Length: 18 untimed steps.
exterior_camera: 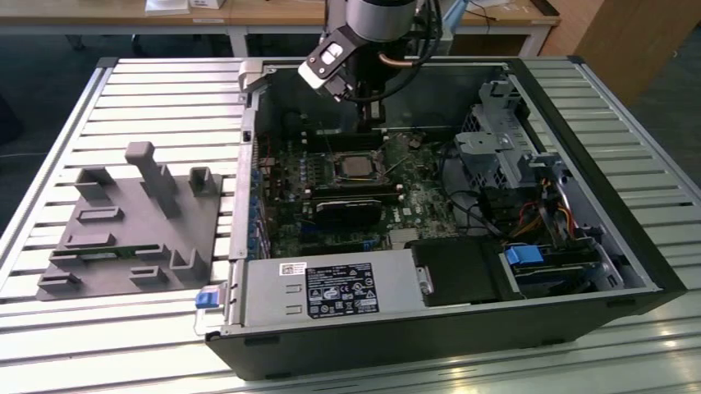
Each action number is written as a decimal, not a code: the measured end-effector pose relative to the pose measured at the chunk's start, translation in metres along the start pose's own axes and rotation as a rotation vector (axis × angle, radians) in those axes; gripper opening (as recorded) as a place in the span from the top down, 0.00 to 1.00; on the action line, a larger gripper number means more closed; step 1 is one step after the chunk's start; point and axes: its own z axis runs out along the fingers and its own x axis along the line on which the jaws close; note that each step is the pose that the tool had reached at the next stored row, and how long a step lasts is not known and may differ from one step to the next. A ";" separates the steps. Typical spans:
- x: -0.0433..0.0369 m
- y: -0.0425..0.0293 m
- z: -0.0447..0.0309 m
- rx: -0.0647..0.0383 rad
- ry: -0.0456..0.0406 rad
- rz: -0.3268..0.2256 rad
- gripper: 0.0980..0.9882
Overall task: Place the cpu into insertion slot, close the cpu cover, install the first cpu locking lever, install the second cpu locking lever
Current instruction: 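Close the cpu cover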
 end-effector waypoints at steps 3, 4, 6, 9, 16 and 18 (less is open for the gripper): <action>-0.0011 0.0000 -0.0002 -0.001 0.0000 0.000 0.99; -0.0021 0.0000 -0.0003 -0.001 0.0000 0.000 0.99; -0.0049 0.0000 -0.0007 -0.002 0.0000 0.000 0.99; -0.0071 0.0009 -0.0010 -0.002 0.0001 0.000 0.99; -0.0068 0.0114 -0.0023 -0.002 -0.0002 0.000 0.99; -0.0063 0.0115 -0.0063 -0.002 0.0000 0.000 0.99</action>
